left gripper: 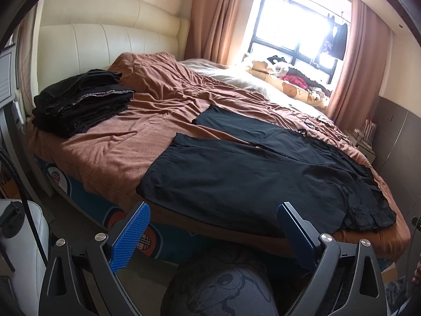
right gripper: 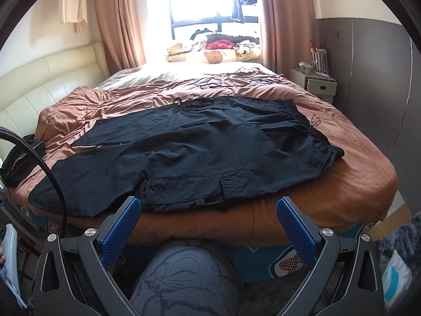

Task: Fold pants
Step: 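Move both tools toward the black pants, lowering toward the waistband and leg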

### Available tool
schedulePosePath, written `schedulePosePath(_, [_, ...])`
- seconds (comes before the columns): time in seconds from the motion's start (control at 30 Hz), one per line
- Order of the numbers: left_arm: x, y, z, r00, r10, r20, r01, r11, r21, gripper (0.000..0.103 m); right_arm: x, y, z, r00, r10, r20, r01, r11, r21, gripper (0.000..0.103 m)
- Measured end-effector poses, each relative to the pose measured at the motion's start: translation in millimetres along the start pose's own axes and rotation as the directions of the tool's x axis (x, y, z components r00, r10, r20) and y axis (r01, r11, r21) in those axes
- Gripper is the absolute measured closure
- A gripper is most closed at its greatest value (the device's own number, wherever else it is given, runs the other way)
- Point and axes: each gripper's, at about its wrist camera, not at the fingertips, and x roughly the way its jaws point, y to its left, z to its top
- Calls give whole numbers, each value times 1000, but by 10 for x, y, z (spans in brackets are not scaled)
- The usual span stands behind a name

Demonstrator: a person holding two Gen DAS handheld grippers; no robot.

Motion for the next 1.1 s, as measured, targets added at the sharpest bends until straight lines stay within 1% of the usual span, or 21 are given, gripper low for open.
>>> schedulePosePath(0.17, [213, 101, -21, 999, -34, -41, 32, 998, -54, 9, 100, -145, 8, 1000, -20, -3, 20, 1000, 14, 0])
schedulePosePath(0.3, [396, 173, -53, 997, -26, -75, 19, 996, -83, 10, 200, -264, 2, 999, -27, -18, 28, 998, 50, 0])
schedulePosePath(0.5, [644, 370, -106, 992, -63, -108, 43, 983, -178, 10, 361, -411, 24, 997, -53, -56, 58, 994, 92, 0])
schedulePosePath(0.67, [869, 539, -131, 985, -120, -124, 83, 960, -267, 10, 487, -509, 43, 997, -38, -63, 46, 992, 121, 0])
schedulePosePath(0.73, [951, 601, -142, 983, -129, -133, 85, 951, -297, 11, 548, -555, 35, 997, -36, -68, 45, 990, 133, 4])
schedulePosePath(0.77, [983, 629, -151, 981, -137, -135, 89, 946, -312, 11, 588, -584, 33, 996, -40, -76, 50, 989, 142, 4])
schedulePosePath(0.87, [1097, 710, -164, 976, -160, -145, 100, 931, -350, 22, 682, -654, 29, 994, -48, -97, 64, 983, 170, 5])
schedulePosePath(0.97, [1224, 775, -179, 975, -160, -153, 92, 921, -379, 25, 772, -723, 27, 993, -46, -109, 68, 978, 198, 5])
schedulePosePath(1.03, [1315, 833, -199, 973, -157, -168, 77, 911, -406, 32, 838, -781, 29, 992, -42, -117, 67, 973, 223, 5])
schedulePosePath(1.1, [1362, 884, -210, 971, -168, -168, 81, 899, -430, 43, 891, -841, 37, 993, -27, -116, 56, 966, 252, 5])
